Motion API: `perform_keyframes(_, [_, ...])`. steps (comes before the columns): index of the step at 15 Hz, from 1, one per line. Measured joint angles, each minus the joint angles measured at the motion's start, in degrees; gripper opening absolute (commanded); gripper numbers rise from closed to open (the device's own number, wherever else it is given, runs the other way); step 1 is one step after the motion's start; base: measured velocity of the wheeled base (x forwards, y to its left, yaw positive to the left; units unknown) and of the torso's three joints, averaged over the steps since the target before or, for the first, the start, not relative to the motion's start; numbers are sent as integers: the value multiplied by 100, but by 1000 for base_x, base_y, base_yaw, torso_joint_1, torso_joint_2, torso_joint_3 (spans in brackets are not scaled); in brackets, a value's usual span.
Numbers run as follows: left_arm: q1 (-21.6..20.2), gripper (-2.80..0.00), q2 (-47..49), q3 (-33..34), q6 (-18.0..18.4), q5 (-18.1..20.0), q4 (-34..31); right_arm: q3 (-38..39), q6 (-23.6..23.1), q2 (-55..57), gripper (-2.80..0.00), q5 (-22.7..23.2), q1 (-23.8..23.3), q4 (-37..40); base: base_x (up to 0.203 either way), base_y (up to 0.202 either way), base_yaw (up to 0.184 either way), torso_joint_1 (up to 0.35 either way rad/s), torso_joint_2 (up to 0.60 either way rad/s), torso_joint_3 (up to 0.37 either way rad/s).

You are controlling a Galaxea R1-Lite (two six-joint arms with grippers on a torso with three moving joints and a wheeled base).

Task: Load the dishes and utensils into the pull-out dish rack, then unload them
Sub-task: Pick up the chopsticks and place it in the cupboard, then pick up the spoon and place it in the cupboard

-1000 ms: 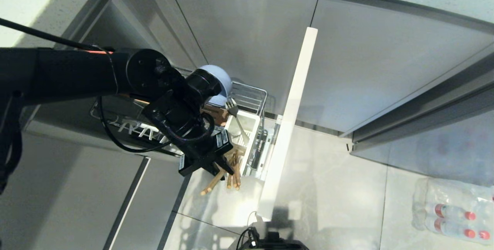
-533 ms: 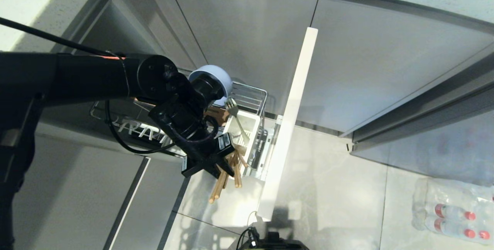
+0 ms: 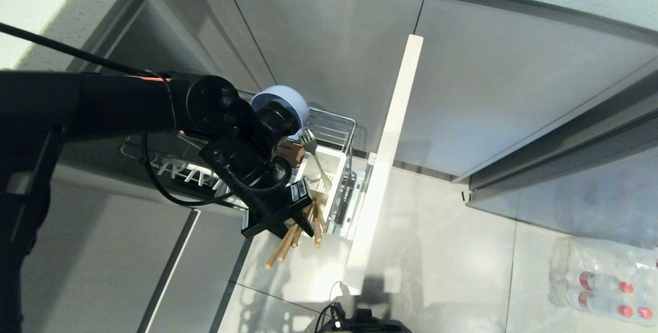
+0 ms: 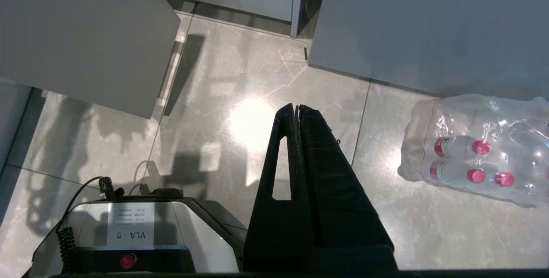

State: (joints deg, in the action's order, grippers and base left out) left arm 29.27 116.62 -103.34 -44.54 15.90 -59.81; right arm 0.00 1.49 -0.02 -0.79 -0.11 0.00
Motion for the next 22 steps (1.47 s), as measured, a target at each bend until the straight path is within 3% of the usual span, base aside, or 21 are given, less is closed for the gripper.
perform_keyframes(7, [0,0,-176,-49,-121,-16,16,0,0,-2,-280,0,4,0,0,0,0,0,0,0])
perform_keyframes(20, [44,0,-1338,-27,-239,-116,-32,0,2,-2,-280,0,0,0,0,0,0,0,0,0])
perform_keyframes(21, [59,-280,-1458,-27,-242,-116,-37,0,0,-2,-280,0,0,0,0,0,0,0,0,0])
perform_keyframes(22, [85,-280,-1572,-22,-234,-119,-47,0,0,0,-280,2,0,0,0,0,0,0,0,0])
